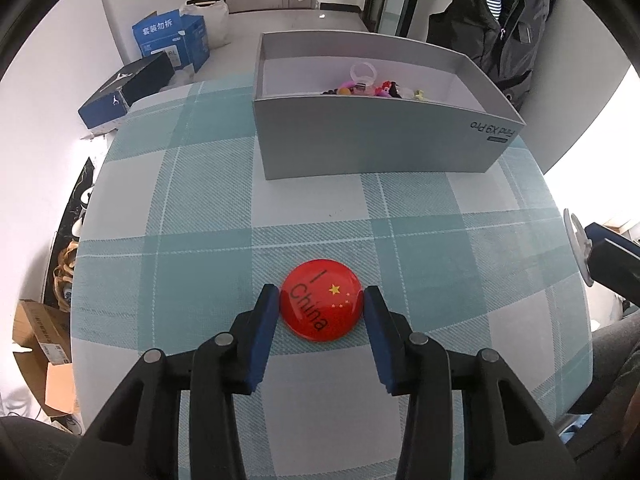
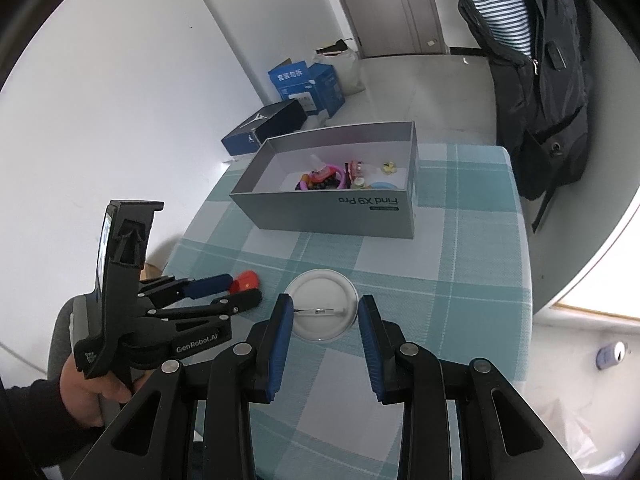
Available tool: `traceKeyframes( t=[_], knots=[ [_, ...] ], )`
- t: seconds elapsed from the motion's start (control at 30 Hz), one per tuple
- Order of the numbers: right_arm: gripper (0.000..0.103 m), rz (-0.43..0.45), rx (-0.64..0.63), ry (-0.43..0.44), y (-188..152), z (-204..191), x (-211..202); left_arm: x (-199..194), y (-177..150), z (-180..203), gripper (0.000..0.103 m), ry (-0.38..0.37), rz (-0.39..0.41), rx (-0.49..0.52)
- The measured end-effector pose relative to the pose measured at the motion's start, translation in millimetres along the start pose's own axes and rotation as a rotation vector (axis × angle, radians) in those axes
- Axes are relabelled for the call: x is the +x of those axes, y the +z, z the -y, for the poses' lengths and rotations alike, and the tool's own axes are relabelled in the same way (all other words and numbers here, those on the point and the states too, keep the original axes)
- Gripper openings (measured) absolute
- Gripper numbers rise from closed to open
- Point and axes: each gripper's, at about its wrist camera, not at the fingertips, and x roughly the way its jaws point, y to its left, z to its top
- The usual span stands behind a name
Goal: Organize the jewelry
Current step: 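Carry both badges over the grey box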
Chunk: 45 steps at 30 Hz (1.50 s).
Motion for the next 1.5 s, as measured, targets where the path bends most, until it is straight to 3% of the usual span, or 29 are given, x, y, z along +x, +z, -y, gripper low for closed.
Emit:
traceKeyframes(
  t=[0.43, 0.87, 1.5],
  knots=[
    [0.032, 0.012, 0.034, 0.031, 9, -6, 0, -28, 7, 1, 0.037, -0.036, 0.065, -0.019],
    [0.032, 0.052, 0.068, 0.040, 55, -3, -1, -55, 49, -9, 0.037, -0.101, 0.138, -0.029],
    [0.032, 0.022, 0.064, 0.039, 119, 11, 42, -29, 115, -8, 0.037, -0.211, 0.104, -0.025]
  ],
)
